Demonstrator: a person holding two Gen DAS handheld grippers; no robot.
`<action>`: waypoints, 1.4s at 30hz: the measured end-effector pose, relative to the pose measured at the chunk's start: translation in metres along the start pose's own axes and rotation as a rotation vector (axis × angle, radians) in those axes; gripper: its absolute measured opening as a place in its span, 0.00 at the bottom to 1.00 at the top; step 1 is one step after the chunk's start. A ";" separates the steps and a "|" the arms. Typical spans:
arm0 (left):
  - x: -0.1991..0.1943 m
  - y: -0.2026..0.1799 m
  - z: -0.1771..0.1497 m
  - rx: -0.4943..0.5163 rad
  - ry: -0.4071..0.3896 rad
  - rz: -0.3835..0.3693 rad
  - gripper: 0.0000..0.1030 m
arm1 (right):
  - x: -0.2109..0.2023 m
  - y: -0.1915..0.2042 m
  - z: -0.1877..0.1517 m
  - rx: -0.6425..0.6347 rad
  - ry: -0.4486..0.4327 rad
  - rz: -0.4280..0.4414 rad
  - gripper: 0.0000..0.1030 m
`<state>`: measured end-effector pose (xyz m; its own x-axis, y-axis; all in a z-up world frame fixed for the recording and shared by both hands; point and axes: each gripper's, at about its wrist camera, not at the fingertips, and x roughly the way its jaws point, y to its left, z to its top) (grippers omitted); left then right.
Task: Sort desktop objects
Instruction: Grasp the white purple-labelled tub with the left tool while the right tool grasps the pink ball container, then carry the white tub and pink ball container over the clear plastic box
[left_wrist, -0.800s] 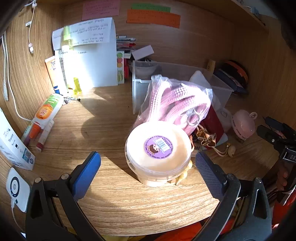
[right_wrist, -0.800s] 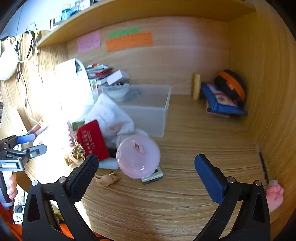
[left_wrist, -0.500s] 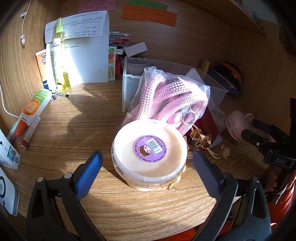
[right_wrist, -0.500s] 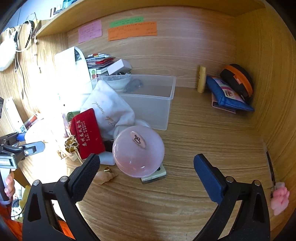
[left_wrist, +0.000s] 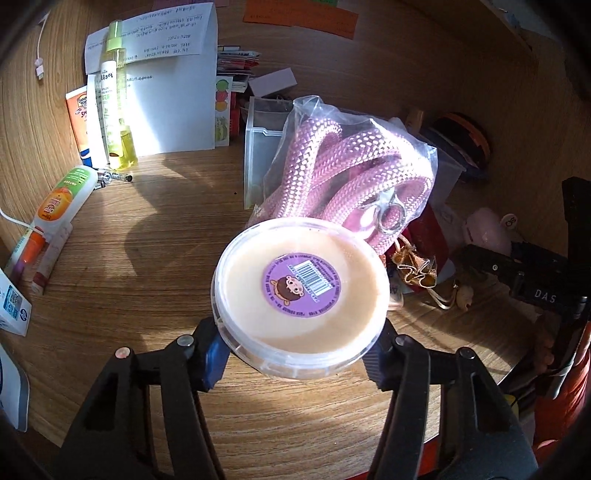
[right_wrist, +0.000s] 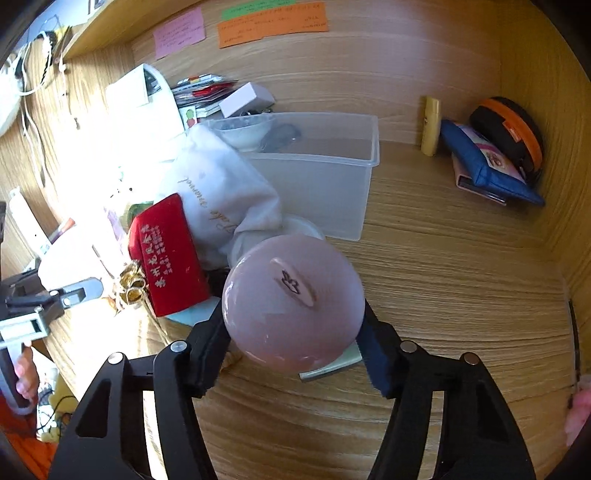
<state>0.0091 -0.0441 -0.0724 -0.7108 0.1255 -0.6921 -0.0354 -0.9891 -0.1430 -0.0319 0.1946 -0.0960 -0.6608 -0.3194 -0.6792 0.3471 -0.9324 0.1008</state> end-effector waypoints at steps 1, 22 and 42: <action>-0.001 0.001 0.000 -0.002 -0.003 -0.003 0.57 | 0.000 -0.001 -0.001 0.002 -0.001 0.003 0.58; -0.026 0.010 -0.013 0.053 0.006 -0.027 0.57 | -0.016 -0.002 -0.006 -0.011 -0.035 0.015 0.58; -0.061 0.045 0.040 -0.035 -0.152 0.022 0.56 | -0.047 -0.010 0.038 -0.051 -0.131 -0.009 0.58</action>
<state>0.0221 -0.0991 -0.0083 -0.8095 0.0879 -0.5805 0.0043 -0.9878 -0.1555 -0.0293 0.2122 -0.0374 -0.7442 -0.3333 -0.5789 0.3719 -0.9266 0.0555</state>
